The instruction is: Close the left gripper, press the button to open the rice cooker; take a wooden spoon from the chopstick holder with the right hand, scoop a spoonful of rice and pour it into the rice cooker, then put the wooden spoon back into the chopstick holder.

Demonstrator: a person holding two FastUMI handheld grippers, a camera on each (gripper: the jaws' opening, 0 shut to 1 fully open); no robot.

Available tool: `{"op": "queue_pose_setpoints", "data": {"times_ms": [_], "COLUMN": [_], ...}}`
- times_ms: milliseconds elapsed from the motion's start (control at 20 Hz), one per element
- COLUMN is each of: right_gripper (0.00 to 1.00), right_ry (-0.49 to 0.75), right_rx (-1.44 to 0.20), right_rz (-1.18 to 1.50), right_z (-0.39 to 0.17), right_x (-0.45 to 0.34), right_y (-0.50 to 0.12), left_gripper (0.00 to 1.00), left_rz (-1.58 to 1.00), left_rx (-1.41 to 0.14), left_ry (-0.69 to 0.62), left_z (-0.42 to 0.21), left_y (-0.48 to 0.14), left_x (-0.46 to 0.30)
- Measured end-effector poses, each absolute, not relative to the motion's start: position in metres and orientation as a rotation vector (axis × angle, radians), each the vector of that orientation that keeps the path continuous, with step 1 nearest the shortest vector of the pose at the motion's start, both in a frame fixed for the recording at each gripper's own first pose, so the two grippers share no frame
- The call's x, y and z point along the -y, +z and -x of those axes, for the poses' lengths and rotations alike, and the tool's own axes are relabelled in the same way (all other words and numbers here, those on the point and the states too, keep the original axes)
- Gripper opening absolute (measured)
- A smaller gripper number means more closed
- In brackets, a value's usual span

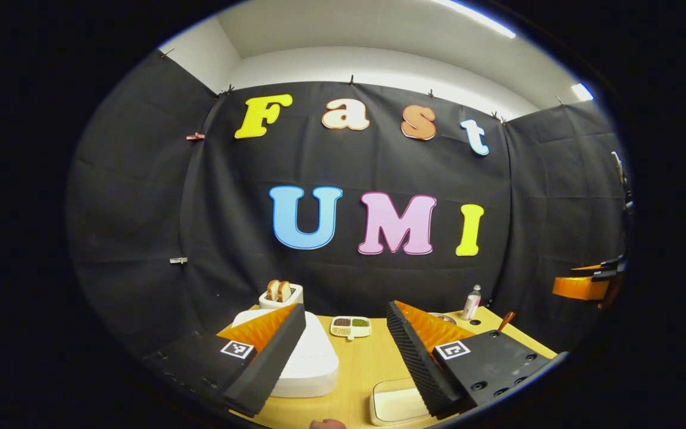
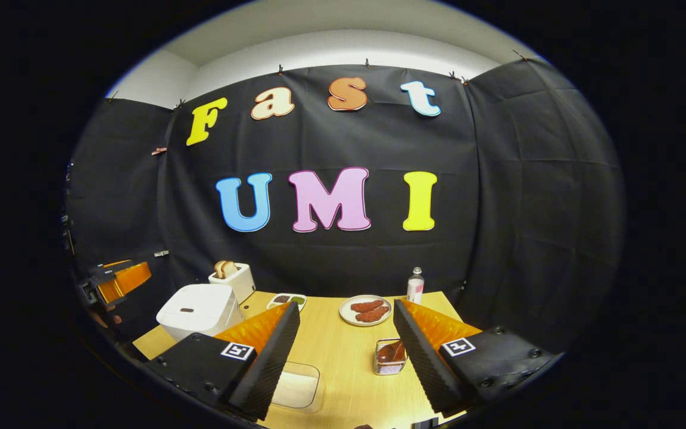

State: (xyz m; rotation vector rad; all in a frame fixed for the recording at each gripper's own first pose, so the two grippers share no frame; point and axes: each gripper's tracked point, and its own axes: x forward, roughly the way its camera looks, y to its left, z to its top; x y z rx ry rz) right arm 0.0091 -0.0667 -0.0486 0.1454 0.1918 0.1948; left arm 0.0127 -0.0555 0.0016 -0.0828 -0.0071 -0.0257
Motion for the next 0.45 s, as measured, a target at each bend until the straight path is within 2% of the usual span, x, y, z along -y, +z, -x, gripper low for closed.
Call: {"op": "queue_pose_setpoints", "data": {"times_ms": [450], "right_gripper": [0.98], "right_ry": [0.17], "right_rx": [-0.117], "right_rz": [-0.127], "right_z": [-0.005], "right_x": [0.088], "right_y": [-0.038], "left_gripper": [0.95], "left_rz": [0.075], "left_rx": [0.023], "left_ry": [-0.044], "left_z": [0.007], "left_y": [0.009], "left_x": [0.072]}}
